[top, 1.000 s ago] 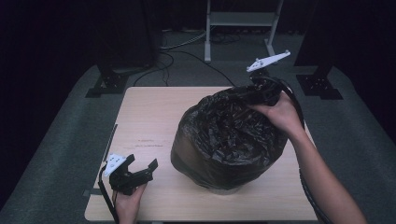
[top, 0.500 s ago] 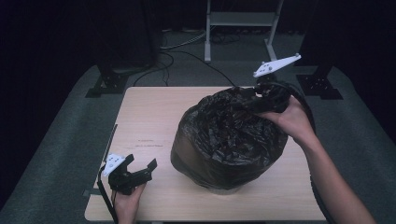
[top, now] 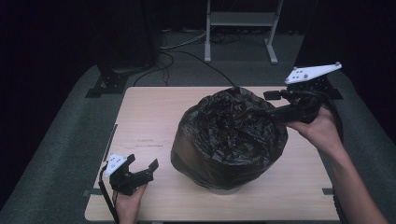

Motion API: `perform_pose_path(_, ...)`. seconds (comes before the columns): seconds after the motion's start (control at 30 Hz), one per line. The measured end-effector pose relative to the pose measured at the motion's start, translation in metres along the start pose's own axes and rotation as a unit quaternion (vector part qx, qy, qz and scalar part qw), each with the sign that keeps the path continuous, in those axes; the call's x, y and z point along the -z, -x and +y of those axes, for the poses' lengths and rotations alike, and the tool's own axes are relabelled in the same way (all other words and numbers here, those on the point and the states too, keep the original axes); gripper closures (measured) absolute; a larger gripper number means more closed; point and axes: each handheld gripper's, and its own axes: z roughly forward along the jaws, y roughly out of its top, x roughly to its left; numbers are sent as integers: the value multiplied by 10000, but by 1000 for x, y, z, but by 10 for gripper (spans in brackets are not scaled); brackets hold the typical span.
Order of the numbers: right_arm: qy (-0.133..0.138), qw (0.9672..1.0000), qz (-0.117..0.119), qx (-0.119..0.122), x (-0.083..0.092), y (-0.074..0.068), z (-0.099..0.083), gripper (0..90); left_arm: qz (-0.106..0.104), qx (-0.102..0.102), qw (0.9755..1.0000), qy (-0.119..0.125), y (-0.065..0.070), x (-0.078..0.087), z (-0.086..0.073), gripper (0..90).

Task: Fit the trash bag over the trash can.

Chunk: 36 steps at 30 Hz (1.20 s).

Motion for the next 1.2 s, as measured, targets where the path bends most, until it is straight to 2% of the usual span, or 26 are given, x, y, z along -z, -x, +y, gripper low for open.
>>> perform_pose_path(0.17, 83, 9998, -139, -115, 13, 8, -9, 277, 11, 0, 10000, -10, -1, -1, 0, 18)
perform_pose_path(0.77, 226, 9977, -482, -419, 38, 27, -42, 272, 19, -33, 10000, -20, 2, -1, -1, 18)
perform_pose_path(1.2, 352, 9939, -736, -743, 51, 42, -76, 272, 31, -40, 10000, -7, 3, 0, -2, 18)
